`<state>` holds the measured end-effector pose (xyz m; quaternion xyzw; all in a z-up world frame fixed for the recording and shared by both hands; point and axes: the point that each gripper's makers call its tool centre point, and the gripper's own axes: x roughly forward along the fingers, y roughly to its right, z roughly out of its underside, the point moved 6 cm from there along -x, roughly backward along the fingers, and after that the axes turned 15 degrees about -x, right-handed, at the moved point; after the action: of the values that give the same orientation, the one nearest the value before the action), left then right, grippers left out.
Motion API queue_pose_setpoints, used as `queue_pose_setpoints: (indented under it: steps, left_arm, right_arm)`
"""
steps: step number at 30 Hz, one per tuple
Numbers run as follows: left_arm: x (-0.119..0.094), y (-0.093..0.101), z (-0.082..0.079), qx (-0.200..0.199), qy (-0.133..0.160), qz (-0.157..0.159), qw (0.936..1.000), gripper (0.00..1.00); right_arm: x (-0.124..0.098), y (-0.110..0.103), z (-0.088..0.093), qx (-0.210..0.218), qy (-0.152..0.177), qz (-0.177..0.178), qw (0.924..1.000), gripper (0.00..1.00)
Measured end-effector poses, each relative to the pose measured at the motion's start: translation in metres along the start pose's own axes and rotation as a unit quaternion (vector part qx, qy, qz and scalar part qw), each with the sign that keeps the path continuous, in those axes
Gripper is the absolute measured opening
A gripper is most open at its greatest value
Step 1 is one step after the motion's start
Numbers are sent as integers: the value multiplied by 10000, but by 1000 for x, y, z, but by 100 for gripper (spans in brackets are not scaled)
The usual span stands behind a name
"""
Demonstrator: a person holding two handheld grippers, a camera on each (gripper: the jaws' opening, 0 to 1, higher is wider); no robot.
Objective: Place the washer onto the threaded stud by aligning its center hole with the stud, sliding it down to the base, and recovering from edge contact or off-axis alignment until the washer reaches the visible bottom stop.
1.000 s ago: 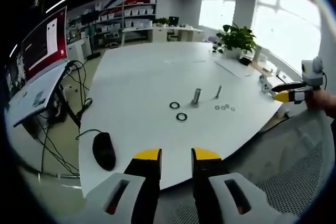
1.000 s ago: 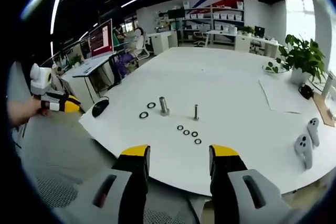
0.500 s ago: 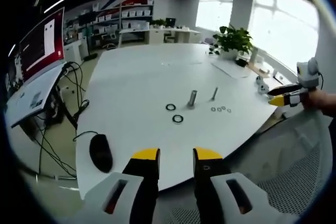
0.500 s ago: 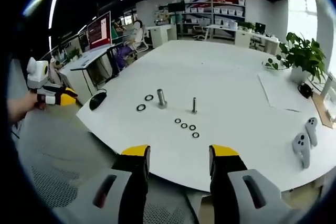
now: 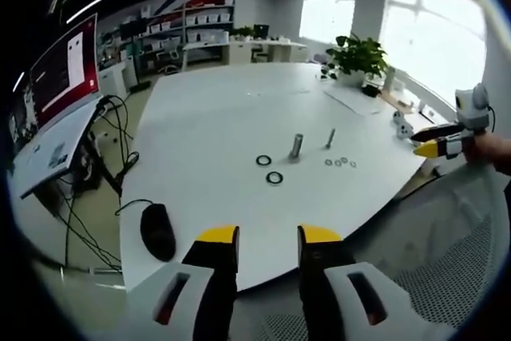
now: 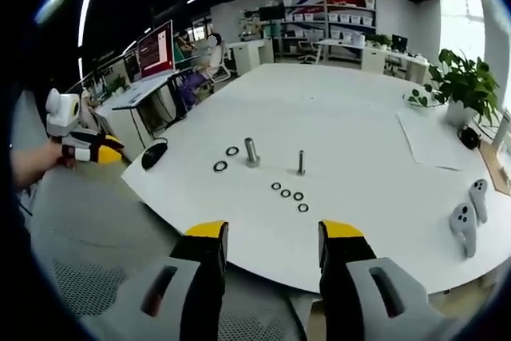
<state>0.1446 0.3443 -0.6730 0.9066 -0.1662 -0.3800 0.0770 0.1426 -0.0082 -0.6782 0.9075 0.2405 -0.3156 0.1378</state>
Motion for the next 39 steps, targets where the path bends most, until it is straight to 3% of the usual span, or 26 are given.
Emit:
queue_pose_setpoints:
  steps: [10, 13, 22, 29, 32, 39]
  left_arm:
    - [6, 6, 0, 274, -332, 41, 9991, 30]
    - [8, 7, 5, 258, -608, 67, 9978, 31]
    - [21, 8, -8, 386, -705, 69, 9967, 32]
    - [47, 12, -23, 225, -748, 200, 9967, 33]
    - [62, 18, -25, 630, -932, 187, 9935, 33]
    - [96, 40, -27, 995, -1308, 344, 9858, 34]
  right_arm:
    - [0, -1, 0, 33, 27, -113, 9999, 48]
    - [0, 0, -1, 80, 80, -109, 9999, 48]
    - [-1, 0, -2, 54, 139, -113, 9998, 48]
    - [-1, 0, -4, 71, 235, -122, 9996, 48]
    - [-1, -1, -4, 50, 230, -144, 9996, 48]
    - [-1, 0, -4, 71, 247, -135, 9996, 47]
